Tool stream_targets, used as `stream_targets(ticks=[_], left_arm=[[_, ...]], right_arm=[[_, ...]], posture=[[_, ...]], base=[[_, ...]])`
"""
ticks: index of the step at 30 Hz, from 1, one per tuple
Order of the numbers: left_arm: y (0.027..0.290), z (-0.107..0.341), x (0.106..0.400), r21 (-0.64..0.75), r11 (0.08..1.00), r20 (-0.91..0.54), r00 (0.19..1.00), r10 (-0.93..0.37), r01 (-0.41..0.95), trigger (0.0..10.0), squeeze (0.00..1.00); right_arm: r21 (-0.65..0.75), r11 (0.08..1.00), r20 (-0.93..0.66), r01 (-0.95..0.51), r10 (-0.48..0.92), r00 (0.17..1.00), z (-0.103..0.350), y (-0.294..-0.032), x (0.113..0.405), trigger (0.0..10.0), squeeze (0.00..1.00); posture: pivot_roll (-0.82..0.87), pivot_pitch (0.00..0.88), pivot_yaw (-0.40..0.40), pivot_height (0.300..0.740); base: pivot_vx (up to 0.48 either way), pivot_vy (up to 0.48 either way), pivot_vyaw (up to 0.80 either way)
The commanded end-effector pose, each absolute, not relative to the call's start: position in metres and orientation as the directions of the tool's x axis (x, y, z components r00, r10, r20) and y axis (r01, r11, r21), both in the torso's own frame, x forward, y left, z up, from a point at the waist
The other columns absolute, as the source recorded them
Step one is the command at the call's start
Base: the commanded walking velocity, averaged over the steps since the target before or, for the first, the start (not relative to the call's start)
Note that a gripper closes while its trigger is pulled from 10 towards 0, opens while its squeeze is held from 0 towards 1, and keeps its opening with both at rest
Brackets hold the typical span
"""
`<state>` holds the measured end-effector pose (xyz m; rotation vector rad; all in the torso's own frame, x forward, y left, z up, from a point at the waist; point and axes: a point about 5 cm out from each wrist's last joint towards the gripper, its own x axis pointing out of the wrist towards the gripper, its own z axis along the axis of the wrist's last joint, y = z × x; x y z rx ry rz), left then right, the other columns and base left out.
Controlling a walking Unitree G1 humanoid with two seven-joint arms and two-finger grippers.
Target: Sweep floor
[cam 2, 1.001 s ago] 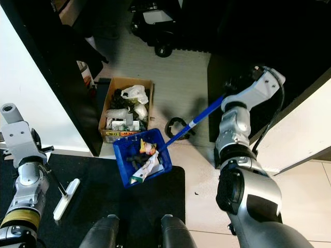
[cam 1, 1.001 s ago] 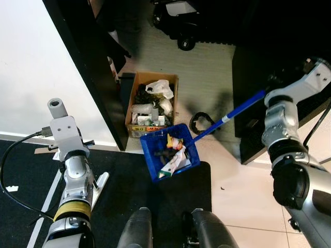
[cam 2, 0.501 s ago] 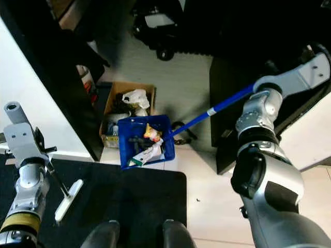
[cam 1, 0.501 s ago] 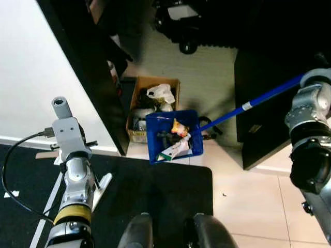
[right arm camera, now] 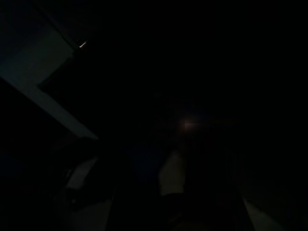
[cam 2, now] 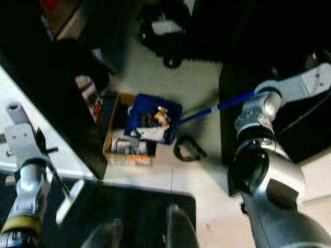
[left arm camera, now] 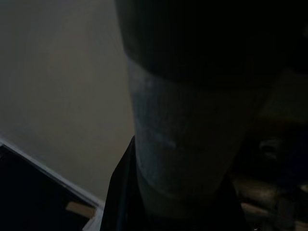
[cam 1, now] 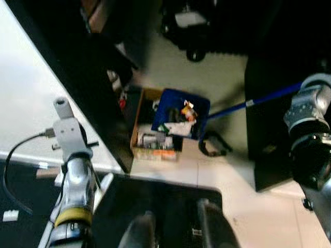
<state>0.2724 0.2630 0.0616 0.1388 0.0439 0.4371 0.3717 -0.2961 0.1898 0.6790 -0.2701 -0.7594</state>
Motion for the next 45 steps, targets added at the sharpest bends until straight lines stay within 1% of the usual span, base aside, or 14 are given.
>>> stream_targets(ticks=[1, 3, 13, 14, 18, 24, 26, 33, 35, 36, 38, 39, 40, 45], left_arm=[[0.265, 0.064, 0.270, 0.146, 0.891, 0.004, 0.901, 0.434, -0.430, 10.0, 0.00], [0.266, 0.063, 0.269, 0.141, 0.887, -0.001, 0.895, 0.445, -0.441, 10.0, 0.00], [0.268, 0.062, 0.263, 0.130, 0.881, 0.006, 0.889, 0.457, -0.454, 10.0, 0.00], [0.267, 0.063, 0.262, 0.130, 0.880, 0.010, 0.889, 0.459, -0.456, 10.0, 0.00], [0.267, 0.062, 0.261, 0.132, 0.880, 0.012, 0.888, 0.459, -0.456, 10.0, 0.00], [0.268, 0.063, 0.255, 0.129, 0.879, 0.021, 0.888, 0.460, -0.458, 10.0, 0.00], [0.269, 0.064, 0.252, 0.129, 0.879, 0.024, 0.888, 0.459, -0.458, 10.0, 0.00], [0.270, 0.064, 0.246, 0.132, 0.877, 0.029, 0.886, 0.463, -0.463, 10.0, 0.00], [0.272, 0.064, 0.244, 0.132, 0.874, 0.031, 0.883, 0.469, -0.469, 10.0, 0.00], [0.272, 0.064, 0.244, 0.132, 0.874, 0.031, 0.883, 0.469, -0.469, 10.0, 0.00], [0.273, 0.064, 0.243, 0.131, 0.870, 0.032, 0.880, 0.475, -0.475, 10.0, 0.00], [0.273, 0.064, 0.243, 0.131, 0.870, 0.032, 0.880, 0.475, -0.475, 10.0, 0.00], [0.274, 0.064, 0.242, 0.130, 0.869, 0.032, 0.878, 0.477, -0.477, 10.0, 0.00], [0.273, 0.064, 0.241, 0.126, 0.869, 0.033, 0.878, 0.478, -0.478, 10.0, 0.00]], right_arm=[[0.675, 0.526, 0.028, 0.518, -0.720, 0.694, 0.205, -0.295, 0.375, 10.0, 0.00], [0.671, 0.528, 0.032, 0.520, -0.721, 0.692, 0.207, -0.295, 0.376, 10.0, 0.00], [0.645, 0.551, 0.040, 0.529, -0.715, 0.698, 0.212, -0.291, 0.379, 10.0, 0.00], [0.623, 0.573, 0.051, 0.532, -0.709, 0.703, 0.212, -0.289, 0.380, 10.0, 0.00], [0.592, 0.598, 0.071, 0.540, -0.706, 0.704, 0.214, -0.288, 0.380, 10.0, 0.00], [0.509, 0.659, 0.129, 0.554, -0.694, 0.708, 0.223, -0.282, 0.383, 10.0, 0.00], [0.480, 0.680, 0.146, 0.553, -0.684, 0.715, 0.225, -0.277, 0.385, 10.0, 0.00], [0.431, 0.703, 0.155, 0.566, -0.675, 0.721, 0.228, -0.263, 0.390, 10.0, 0.00], [0.416, 0.715, 0.163, 0.562, -0.667, 0.727, 0.232, -0.253, 0.394, 10.0, 0.00], [0.416, 0.715, 0.163, 0.562, -0.667, 0.727, 0.232, -0.253, 0.394, 10.0, 0.00], [0.396, 0.736, 0.187, 0.549, -0.650, 0.737, 0.239, -0.241, 0.398, 10.0, 0.00], [0.396, 0.736, 0.187, 0.549, -0.650, 0.737, 0.239, -0.241, 0.398, 10.0, 0.00], [0.389, 0.749, 0.200, 0.537, -0.637, 0.744, 0.243, -0.234, 0.400, 10.0, 0.00], [0.392, 0.757, 0.207, 0.523, -0.626, 0.752, 0.249, -0.222, 0.403, 10.0, 0.00]], posture=[[0.07, 0.070, -0.061, 0.731], [0.07, 0.072, -0.063, 0.731], [0.07, 0.077, -0.073, 0.731], [0.07, 0.084, -0.076, 0.731], [0.08, 0.093, -0.080, 0.731], [0.08, 0.118, -0.089, 0.731], [0.09, 0.134, -0.095, 0.731], [0.09, 0.149, -0.108, 0.731], [0.10, 0.156, -0.117, 0.731], [0.10, 0.156, -0.117, 0.731], [0.10, 0.156, -0.122, 0.731], [0.10, 0.156, -0.122, 0.731], [0.10, 0.156, -0.122, 0.731], [0.10, 0.155, -0.129, 0.731]], base=[[0.398, 0.000, 0.00], [0.328, 0.000, 0.00], [0.000, 0.000, 0.00], [0.000, 0.000, 0.00], [0.000, 0.000, 0.00], [0.000, 0.000, 0.00], [0.000, 0.000, 0.00], [0.000, 0.000, 0.00], [0.000, 0.000, 0.00], [0.000, 0.000, 0.00], [0.000, 0.000, 0.00], [0.000, 0.000, 0.00], [0.000, 0.000, 0.00], [0.000, 0.000, 0.00]])
